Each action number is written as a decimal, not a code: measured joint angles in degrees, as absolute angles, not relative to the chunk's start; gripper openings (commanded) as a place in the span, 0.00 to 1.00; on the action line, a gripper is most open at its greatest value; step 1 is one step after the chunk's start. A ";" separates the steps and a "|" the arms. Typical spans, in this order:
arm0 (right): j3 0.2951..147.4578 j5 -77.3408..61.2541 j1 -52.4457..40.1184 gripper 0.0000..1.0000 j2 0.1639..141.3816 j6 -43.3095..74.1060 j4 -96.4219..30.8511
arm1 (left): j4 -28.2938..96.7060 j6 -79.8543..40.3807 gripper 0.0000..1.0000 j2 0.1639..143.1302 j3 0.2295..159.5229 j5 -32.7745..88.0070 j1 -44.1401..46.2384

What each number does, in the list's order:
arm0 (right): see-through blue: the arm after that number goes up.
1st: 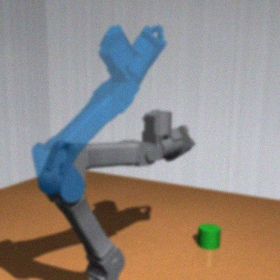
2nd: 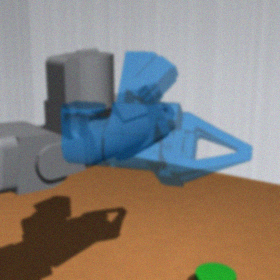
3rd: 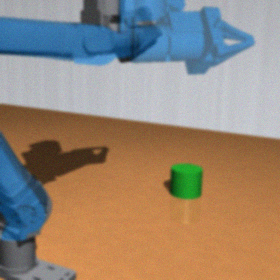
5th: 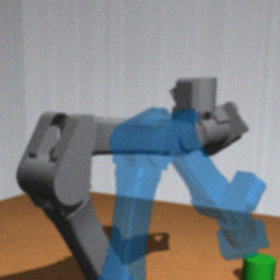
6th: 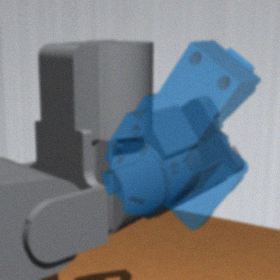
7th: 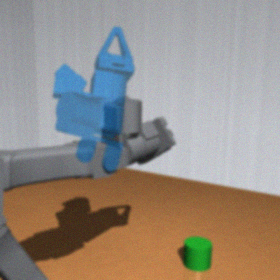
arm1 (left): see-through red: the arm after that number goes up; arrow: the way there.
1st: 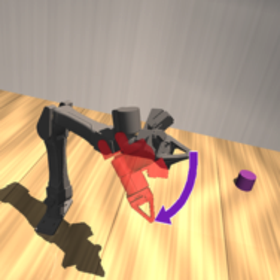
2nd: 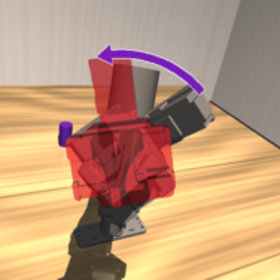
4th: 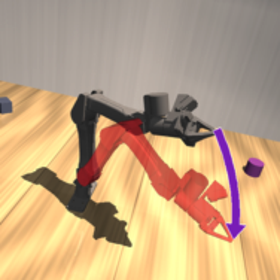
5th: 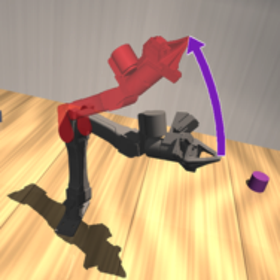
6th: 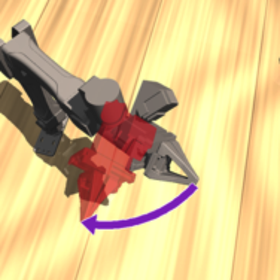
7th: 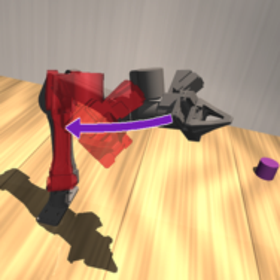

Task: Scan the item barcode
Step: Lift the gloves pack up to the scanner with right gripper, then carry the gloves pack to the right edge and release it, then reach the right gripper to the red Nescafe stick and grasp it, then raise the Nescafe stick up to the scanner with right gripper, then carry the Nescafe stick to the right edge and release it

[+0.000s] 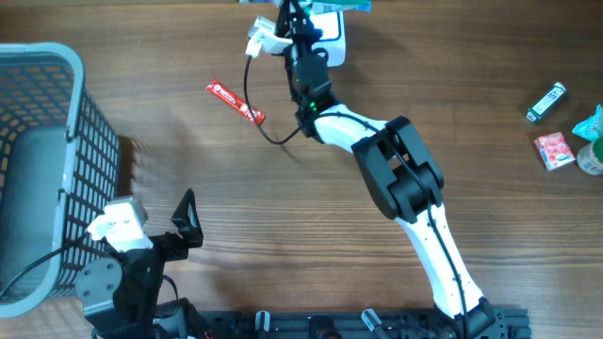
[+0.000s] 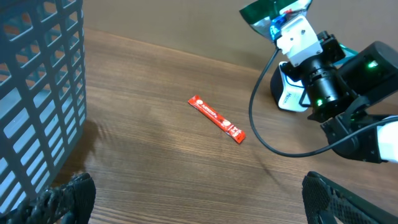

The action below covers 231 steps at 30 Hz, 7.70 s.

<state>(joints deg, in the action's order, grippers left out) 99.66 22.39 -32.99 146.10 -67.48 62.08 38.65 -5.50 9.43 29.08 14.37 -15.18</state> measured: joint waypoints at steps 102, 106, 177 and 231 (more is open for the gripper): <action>102.26 -8.25 -38.35 0.17 143.26 0.14 1.32 | 38.65 -5.50 1.00 9.43 29.08 14.39 -15.18; 103.81 -6.22 -38.39 0.04 141.78 -3.09 -8.56 | 38.65 -5.50 1.00 9.43 29.08 14.37 -15.18; 103.35 -7.70 -25.89 0.05 123.20 45.74 -39.09 | 38.65 -5.50 1.00 9.43 29.08 14.39 -15.18; 104.33 24.36 36.71 0.73 124.20 64.31 -87.20 | 39.48 -5.50 1.00 9.43 29.08 14.37 -15.18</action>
